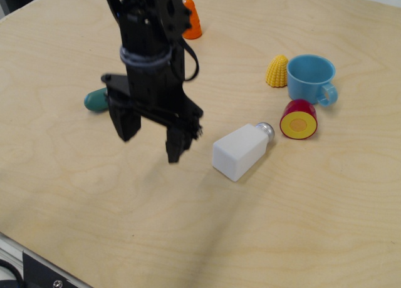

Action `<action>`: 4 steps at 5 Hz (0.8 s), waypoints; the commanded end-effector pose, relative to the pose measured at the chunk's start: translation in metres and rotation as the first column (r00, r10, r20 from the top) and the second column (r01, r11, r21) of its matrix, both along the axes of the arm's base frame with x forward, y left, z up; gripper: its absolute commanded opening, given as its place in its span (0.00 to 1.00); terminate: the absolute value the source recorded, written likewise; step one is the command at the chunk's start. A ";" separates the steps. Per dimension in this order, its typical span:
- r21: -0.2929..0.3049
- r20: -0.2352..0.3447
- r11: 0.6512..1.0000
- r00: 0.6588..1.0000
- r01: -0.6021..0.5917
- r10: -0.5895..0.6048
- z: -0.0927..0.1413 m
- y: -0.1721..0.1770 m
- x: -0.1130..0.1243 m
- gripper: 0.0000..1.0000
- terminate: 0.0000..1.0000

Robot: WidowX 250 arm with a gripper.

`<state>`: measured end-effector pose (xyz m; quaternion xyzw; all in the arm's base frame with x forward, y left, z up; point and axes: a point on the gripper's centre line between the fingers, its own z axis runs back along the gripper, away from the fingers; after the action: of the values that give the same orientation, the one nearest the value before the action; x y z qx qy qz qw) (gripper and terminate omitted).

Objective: Put cucumber in cup

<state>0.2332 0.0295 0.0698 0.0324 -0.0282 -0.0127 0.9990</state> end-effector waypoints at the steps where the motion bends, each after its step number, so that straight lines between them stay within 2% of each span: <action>1: 0.052 0.077 0.981 0.979 0.187 -0.190 -0.002 0.049 0.058 1.00 0.00; 2: 0.035 0.042 0.971 0.971 0.235 -0.236 -0.015 0.070 0.080 1.00 0.00; 3: 0.014 0.041 0.971 0.970 0.237 -0.238 -0.013 0.090 0.085 1.00 0.00; 4: 0.005 0.040 0.963 0.962 0.268 -0.268 -0.008 0.104 0.077 1.00 0.00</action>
<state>0.2995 0.1332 0.0450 0.0135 -0.0278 -0.1486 0.9884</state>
